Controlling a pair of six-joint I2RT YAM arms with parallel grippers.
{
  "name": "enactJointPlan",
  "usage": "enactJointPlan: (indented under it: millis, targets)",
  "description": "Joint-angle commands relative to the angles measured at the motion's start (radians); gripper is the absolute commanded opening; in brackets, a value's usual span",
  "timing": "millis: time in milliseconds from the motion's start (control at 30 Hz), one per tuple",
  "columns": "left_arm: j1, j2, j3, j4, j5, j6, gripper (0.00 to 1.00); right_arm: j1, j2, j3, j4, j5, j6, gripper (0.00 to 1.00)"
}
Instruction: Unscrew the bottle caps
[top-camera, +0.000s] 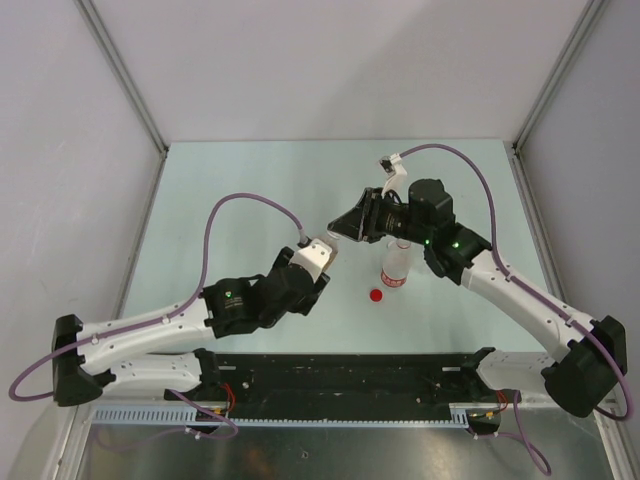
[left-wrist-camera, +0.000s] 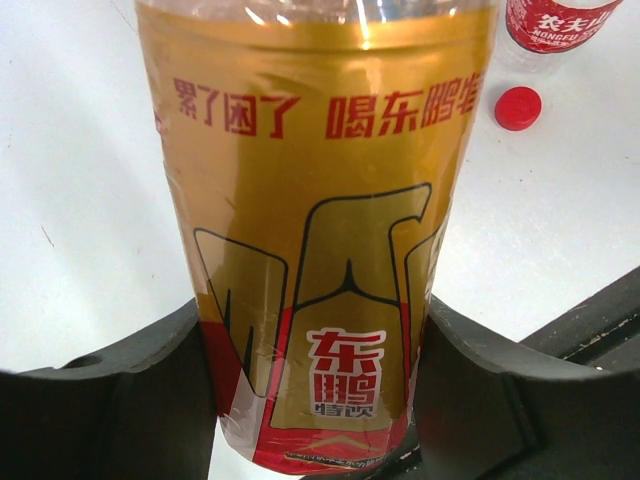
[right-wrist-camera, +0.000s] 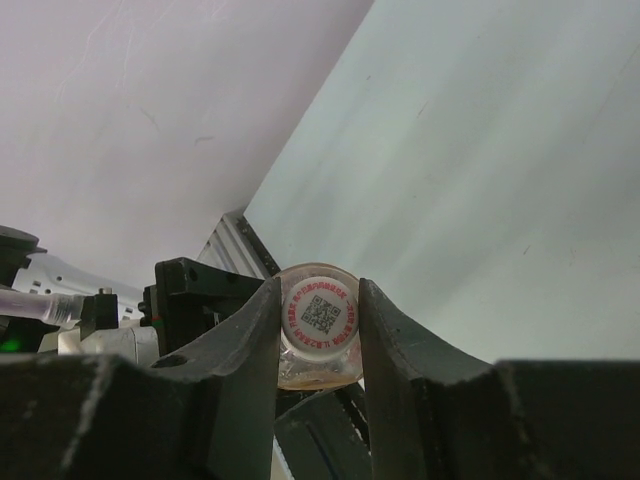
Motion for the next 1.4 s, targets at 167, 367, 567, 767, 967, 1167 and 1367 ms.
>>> enactJointPlan:
  millis: [167, 367, 567, 767, 967, 1167, 1367]
  targets:
    - [-0.005, -0.102, -0.029, 0.138, 0.102, 0.01, 0.41, 0.005, -0.064, 0.046, 0.063, -0.141, -0.083, 0.0]
    - [-0.004, -0.185, -0.092, 0.287, 0.307, 0.078, 0.41, 0.001, -0.095, 0.046, 0.084, -0.217, -0.151, 0.0]
    - [-0.003, -0.243, -0.134, 0.405, 0.554, 0.139, 0.41, -0.002, -0.136, 0.046, 0.088, -0.3, -0.239, 0.0]
    - [-0.002, -0.289, -0.15, 0.49, 0.755, 0.174, 0.42, -0.008, -0.169, 0.046, 0.082, -0.412, -0.322, 0.0]
    - [0.002, -0.322, -0.156, 0.562, 0.98, 0.191, 0.44, -0.019, -0.193, 0.029, 0.13, -0.568, -0.37, 0.0]
    - [0.006, -0.321, -0.153, 0.656, 1.227, 0.164, 0.46, -0.025, -0.213, 0.009, 0.206, -0.681, -0.361, 0.0]
    - [0.018, -0.32, -0.146, 0.701, 1.277, 0.137, 0.45, -0.026, -0.23, 0.007, 0.221, -0.694, -0.359, 0.0]
